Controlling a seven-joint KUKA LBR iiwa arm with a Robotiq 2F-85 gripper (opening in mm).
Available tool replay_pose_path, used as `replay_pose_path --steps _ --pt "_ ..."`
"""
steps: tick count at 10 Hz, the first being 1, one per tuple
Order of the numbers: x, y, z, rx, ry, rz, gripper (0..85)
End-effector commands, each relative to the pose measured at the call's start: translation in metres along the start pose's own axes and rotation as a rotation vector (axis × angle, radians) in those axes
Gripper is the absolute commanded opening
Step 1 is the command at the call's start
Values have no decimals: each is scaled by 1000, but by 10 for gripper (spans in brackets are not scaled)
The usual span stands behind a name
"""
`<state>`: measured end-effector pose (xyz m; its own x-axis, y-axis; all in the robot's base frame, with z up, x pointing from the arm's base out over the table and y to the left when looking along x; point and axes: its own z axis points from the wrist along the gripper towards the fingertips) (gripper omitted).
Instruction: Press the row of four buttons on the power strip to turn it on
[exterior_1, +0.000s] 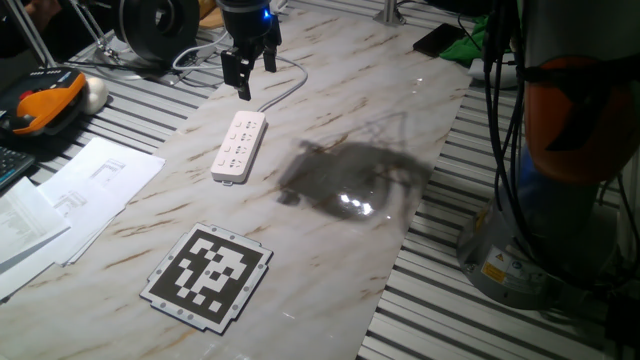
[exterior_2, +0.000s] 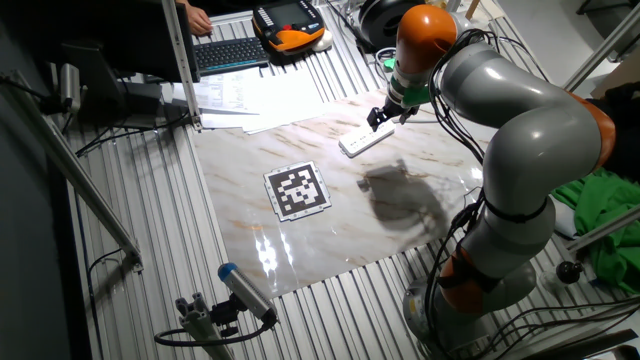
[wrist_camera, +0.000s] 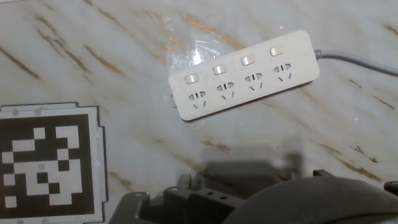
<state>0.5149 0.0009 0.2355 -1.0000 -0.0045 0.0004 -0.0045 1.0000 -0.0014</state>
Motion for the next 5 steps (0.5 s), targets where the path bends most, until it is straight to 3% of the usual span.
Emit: replay_pose_path --steps 1,5 --pt "0 0 0 124 146 -188 0" --pt "0 0 0 122 154 -199 0"
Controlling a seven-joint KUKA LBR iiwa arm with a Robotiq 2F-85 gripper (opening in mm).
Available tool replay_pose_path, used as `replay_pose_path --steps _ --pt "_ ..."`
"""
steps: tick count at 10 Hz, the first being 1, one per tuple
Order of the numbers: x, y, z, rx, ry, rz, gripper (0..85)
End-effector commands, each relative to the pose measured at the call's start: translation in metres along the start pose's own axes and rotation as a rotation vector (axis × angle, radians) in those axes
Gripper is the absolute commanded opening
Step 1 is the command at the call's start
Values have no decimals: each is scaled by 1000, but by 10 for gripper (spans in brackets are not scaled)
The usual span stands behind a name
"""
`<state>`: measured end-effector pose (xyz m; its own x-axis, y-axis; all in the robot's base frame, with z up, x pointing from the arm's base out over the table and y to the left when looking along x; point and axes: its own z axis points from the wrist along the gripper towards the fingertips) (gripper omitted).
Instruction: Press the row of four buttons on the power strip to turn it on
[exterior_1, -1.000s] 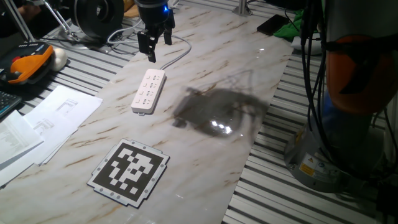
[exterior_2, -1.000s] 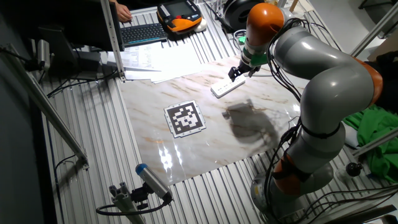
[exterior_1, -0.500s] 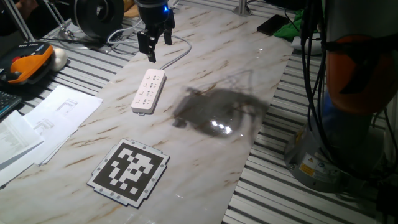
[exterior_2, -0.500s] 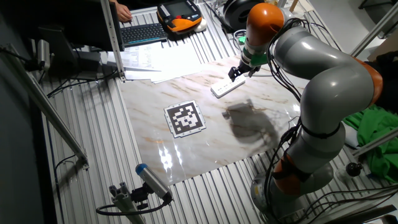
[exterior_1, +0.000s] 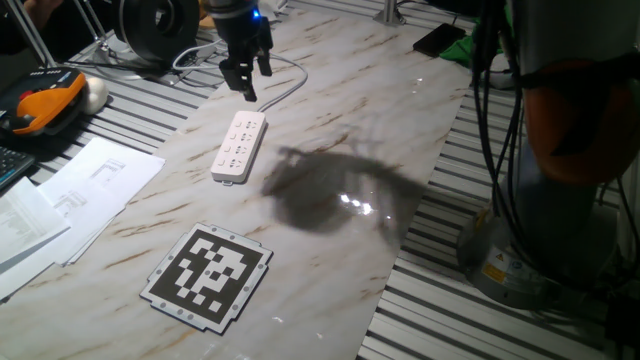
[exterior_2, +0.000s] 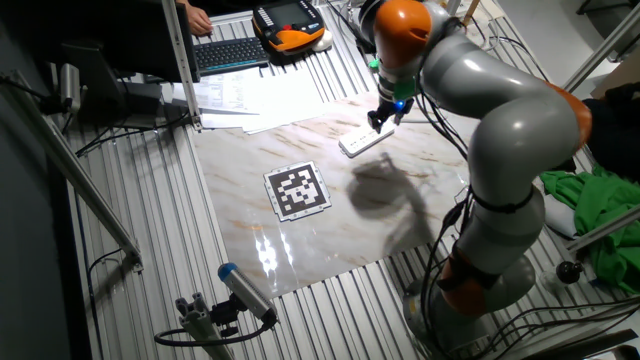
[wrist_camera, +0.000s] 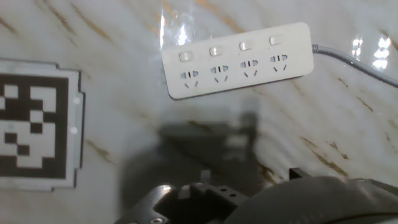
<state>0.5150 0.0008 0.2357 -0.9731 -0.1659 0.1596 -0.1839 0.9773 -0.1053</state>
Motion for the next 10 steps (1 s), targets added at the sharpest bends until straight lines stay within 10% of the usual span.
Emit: replay_pose_path --steps 1,10 --pt "0 0 0 1 3 -27 0" --pt "0 0 0 -30 -20 -5 0"
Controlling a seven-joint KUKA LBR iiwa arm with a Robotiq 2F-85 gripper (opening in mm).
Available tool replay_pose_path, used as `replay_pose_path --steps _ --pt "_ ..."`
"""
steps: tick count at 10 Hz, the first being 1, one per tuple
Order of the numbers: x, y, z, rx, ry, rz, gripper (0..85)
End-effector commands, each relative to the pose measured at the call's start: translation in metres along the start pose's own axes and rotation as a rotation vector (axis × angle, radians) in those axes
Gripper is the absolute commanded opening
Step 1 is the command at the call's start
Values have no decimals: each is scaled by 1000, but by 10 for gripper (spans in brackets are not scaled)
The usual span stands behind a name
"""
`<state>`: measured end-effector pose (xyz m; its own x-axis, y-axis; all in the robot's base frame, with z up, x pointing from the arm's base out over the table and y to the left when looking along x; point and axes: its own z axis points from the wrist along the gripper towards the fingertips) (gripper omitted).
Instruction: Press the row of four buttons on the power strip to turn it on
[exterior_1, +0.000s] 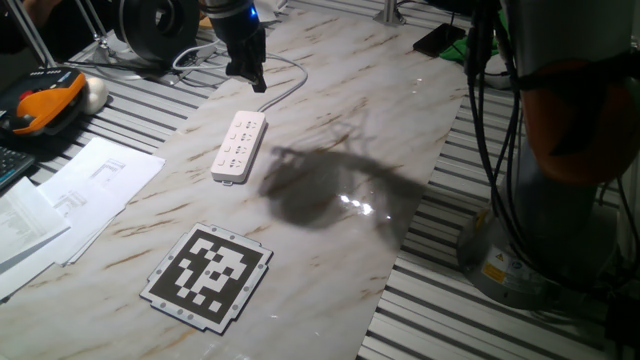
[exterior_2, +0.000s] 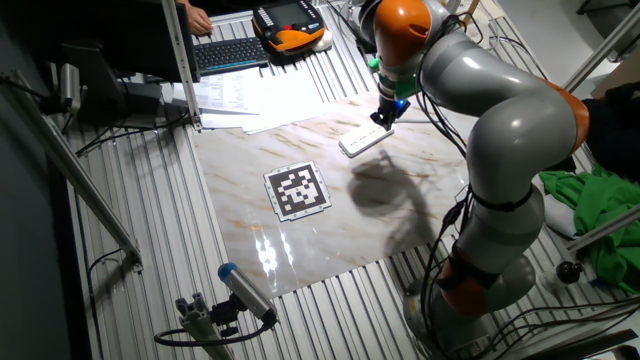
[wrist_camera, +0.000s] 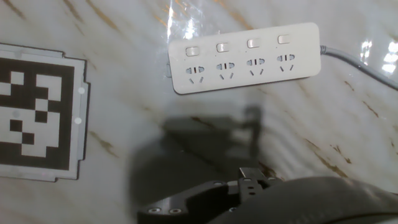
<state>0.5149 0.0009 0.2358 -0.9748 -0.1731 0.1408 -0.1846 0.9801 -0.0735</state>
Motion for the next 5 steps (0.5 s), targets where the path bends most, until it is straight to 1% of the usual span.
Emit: replay_pose_path --steps 1,5 --pt "0 0 0 -5 0 4 0" --pt "0 0 0 -21 2 28 0"
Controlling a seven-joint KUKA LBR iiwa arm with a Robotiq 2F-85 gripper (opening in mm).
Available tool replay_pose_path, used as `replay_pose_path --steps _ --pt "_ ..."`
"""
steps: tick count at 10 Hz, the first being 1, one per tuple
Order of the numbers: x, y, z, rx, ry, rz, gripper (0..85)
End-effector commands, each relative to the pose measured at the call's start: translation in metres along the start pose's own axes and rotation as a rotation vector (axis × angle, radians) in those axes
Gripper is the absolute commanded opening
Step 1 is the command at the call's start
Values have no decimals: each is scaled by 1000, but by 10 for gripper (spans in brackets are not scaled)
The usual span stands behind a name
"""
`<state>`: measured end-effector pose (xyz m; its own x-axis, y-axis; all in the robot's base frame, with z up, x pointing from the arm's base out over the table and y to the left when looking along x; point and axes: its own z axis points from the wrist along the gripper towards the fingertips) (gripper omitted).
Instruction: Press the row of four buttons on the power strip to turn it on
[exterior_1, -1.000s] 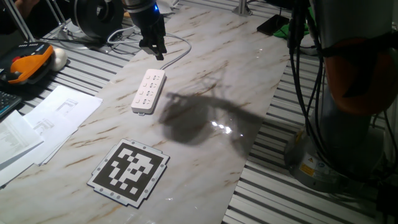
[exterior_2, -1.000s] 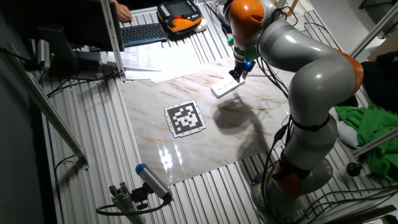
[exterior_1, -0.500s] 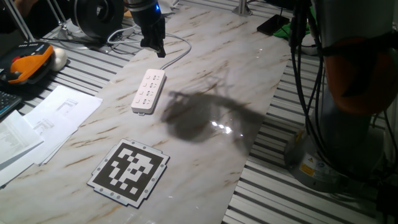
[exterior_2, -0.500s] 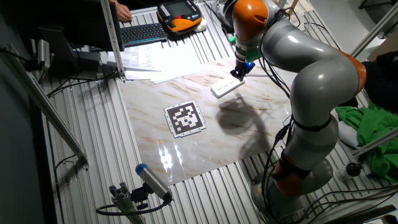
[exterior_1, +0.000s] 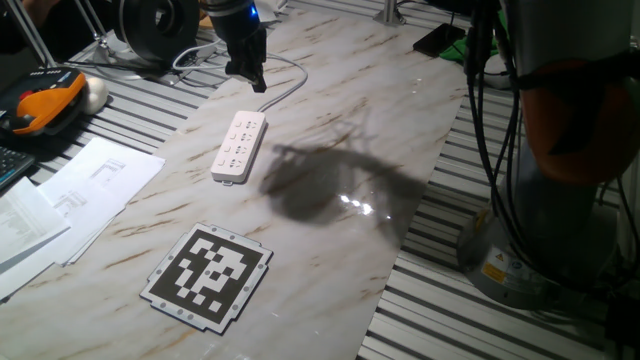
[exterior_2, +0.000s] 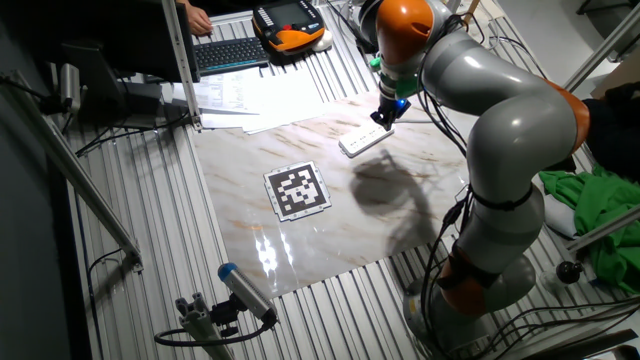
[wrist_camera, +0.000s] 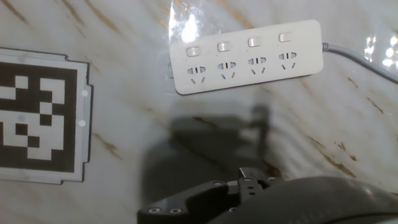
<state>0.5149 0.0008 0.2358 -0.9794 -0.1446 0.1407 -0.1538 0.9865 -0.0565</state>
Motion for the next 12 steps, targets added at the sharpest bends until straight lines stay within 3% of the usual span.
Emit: replay_pose_path --steps 1,4,7,10,12 --pt "0 0 0 -6 1 6 0" --pt "0 0 0 -1 -8 26 0" --pt "0 0 0 -3 3 12 0" --pt "0 0 0 18 -27 25 0" --pt "0 0 0 16 24 51 0"
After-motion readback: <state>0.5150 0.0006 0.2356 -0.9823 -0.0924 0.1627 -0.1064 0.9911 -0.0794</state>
